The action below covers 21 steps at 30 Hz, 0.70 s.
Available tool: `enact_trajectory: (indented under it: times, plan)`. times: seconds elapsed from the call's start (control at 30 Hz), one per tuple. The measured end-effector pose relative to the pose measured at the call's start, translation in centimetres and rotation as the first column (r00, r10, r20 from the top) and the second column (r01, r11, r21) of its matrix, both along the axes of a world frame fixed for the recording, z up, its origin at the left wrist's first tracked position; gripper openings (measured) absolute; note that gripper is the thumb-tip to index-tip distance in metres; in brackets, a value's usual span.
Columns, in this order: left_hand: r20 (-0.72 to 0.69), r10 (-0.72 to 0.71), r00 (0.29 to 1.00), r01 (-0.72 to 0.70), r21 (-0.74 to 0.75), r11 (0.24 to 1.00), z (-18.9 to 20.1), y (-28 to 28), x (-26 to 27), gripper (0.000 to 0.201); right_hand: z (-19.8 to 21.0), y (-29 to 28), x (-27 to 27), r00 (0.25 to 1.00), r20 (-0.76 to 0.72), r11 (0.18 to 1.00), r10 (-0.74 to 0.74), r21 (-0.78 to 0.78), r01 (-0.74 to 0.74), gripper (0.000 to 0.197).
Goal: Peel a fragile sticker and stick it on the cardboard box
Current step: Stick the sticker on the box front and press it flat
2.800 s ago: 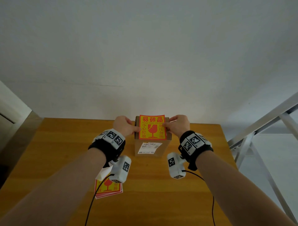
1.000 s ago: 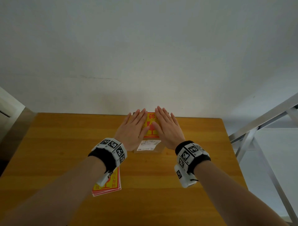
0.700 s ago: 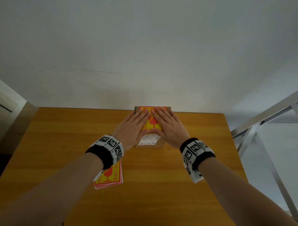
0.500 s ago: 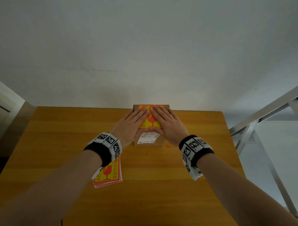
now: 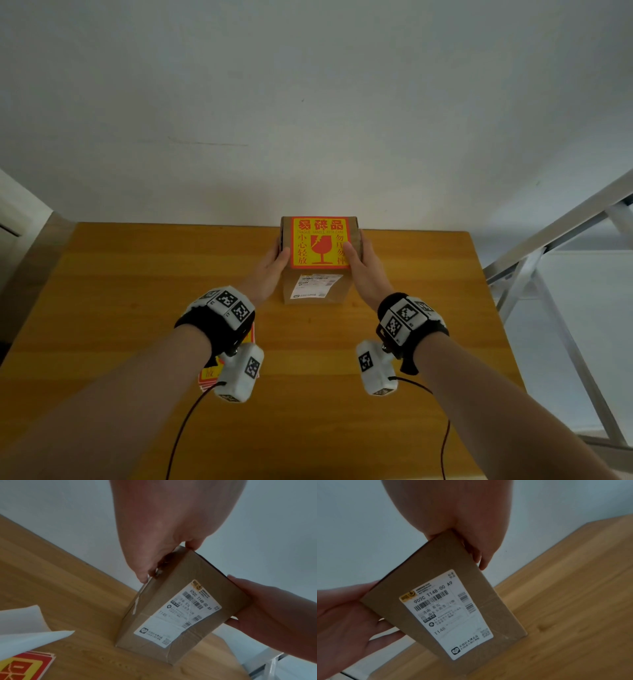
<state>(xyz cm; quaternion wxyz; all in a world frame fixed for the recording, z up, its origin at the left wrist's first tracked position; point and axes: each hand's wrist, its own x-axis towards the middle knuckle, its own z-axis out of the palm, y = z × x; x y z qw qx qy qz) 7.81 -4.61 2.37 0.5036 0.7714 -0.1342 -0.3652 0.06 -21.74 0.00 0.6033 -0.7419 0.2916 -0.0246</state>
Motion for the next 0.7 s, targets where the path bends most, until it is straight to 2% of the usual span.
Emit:
enact_trajectory:
  times: [0.1,0.23,0.33,0.37,0.47,0.57,0.63,0.7]
  plan:
    - [0.001,0.027,1.0,-0.027,-0.04,0.999,-0.3,-0.3,0.0,0.048,0.3,0.3,0.1,0.999,0.035,0.999,-0.023,0.027,0.022,0.055]
    - [-0.01,0.074,0.997,-0.074,-0.067,0.995,-0.4,-0.5,0.0,0.053,0.7,0.2,-0.1,0.999,0.047,0.998,-0.014,0.067,0.011,0.057]
    - [0.04,0.03,0.999,-0.028,-0.048,0.998,-0.7,-0.1,0.2,0.093,1.1,0.2,-0.3,0.999,0.047,0.997,-0.009,0.08,0.005,0.079]
    - [0.087,0.012,0.996,-0.011,-0.018,1.0,-1.1,0.0,0.3,0.098,1.2,0.1,-0.3,0.999,0.051,0.998,0.009,0.069,-0.013,0.087]
    - [0.251,-0.012,0.968,-0.005,0.069,0.998,-1.6,0.2,0.1,0.093,1.1,0.0,-0.5,0.998,0.046,0.999,0.052,0.012,-0.052,0.097]
    - [0.323,-0.03,0.946,-0.001,0.097,0.995,-1.9,0.5,0.1,0.097,0.9,0.0,-0.3,0.997,0.04,0.996,0.073,-0.049,-0.071,0.098]
    - [0.407,-0.051,0.912,0.002,0.12,0.993,-2.0,0.4,-0.1,0.089,0.8,0.1,-0.3,0.993,0.042,0.98,0.109,-0.174,-0.1,0.097]
    - [0.503,-0.105,0.858,0.029,0.157,0.987,-1.6,0.2,-0.3,0.077,0.9,0.2,-0.5,0.982,0.055,0.93,0.181,-0.335,-0.152,0.085]
